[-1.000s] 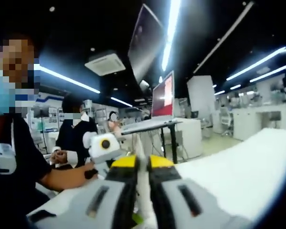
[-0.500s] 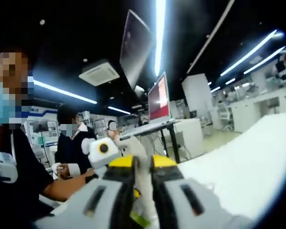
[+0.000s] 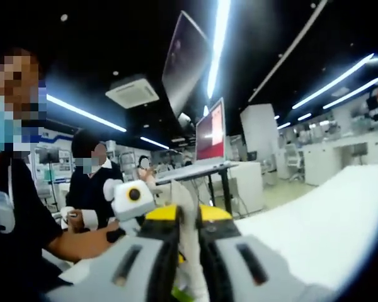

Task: Arrange the skincare products in the storage area until every visible bottle or jar stands upright without overlapping.

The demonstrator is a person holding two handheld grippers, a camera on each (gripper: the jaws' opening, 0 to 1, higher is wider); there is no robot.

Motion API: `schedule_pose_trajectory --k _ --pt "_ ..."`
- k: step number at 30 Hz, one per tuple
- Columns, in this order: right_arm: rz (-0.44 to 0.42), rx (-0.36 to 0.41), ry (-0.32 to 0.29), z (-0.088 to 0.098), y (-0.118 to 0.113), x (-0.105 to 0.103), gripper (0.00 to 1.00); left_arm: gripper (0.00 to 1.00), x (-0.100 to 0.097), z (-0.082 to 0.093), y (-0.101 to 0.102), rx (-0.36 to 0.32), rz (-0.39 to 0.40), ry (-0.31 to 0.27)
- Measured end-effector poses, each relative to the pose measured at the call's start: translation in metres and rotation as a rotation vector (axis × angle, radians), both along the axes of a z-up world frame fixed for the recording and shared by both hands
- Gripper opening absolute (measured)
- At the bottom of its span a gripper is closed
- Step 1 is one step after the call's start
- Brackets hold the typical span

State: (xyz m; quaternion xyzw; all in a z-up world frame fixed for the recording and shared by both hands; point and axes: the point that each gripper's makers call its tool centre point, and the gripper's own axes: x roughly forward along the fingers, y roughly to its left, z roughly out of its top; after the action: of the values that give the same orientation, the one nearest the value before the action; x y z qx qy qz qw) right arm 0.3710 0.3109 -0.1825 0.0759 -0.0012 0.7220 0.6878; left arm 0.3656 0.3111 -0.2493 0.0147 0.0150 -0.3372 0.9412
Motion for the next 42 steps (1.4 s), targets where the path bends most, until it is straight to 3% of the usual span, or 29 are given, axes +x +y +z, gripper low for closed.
schedule_pose_trajectory --k 24,42 --pt "-0.024 0.000 -0.083 0.031 -0.010 -0.013 0.08 0.17 -0.015 0.029 -0.011 -0.015 -0.006 -0.077" --pt "-0.047 0.015 -0.139 0.056 -0.043 -0.036 0.08 0.17 -0.033 0.055 -0.043 0.002 -0.030 -0.092"
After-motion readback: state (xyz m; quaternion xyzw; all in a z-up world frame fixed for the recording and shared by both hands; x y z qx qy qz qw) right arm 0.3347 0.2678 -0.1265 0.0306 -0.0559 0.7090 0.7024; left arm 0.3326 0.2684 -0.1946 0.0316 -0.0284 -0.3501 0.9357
